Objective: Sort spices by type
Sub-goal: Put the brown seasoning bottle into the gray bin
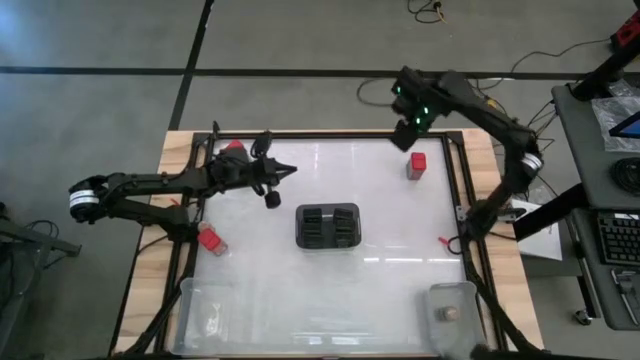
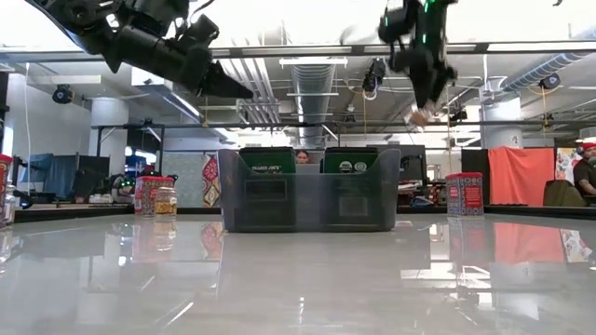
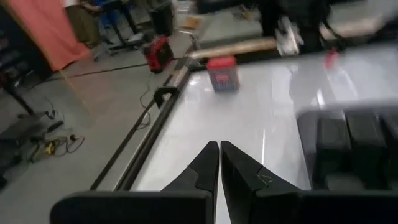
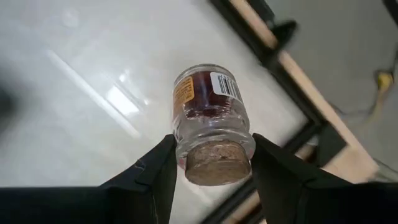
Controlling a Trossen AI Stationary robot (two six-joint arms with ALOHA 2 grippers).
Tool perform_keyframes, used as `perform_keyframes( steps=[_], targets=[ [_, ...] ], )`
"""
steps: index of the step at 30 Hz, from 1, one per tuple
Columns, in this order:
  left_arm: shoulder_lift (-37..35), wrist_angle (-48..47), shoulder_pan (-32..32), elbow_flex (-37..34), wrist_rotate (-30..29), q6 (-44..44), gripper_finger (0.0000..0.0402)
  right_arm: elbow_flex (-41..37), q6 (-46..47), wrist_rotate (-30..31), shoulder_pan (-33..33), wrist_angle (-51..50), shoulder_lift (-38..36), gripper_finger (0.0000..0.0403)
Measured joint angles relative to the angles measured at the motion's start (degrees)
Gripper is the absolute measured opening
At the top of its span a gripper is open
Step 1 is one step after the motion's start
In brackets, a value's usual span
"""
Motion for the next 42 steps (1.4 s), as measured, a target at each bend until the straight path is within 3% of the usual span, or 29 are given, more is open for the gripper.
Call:
perform_keyframes(
  steps=[6,10,18,25,31,36,42],
  targets=[
    [0.03,1.11,-1.05,-0.49,-0.51,-6.87,0.0001,-3.16,12.92,-0.03,17.81,-2.21,-7.88,0.0169],
    [0.02,2.04,-2.60,-1.38,-1.88,-9.76,0.0001,-6.52,27.41,-0.58,31.86,-4.77,-11.38,0.0169],
    [-2.57,4.80,-5.21,-1.26,-2.94,-11.10,0.0001,-11.58,63.38,-13.46,60.11,-5.99,-13.25,0.0170],
    [-2.69,6.44,-8.16,-1.72,-2.94,-12.60,0.0001,-12.48,93.68,-19.75,77.44,-6.10,-12.78,0.0170],
    [-3.63,7.25,-11.54,-2.06,-2.99,-13.50,0.0001,-18.45,111.91,-25.61,85.90,-1.75,-12.64,0.0171],
    [-3.40,7.20,-14.67,-2.95,-2.99,-16.95,0.0001,-25.33,117.53,-28.85,87.63,8.26,-12.62,0.0171],
    [-1.39,7.95,-16.61,-3.02,-3.39,-17.23,0.0001,-32.27,120.29,-38.36,86.97,9.26,-12.62,0.0169]
  ],
)
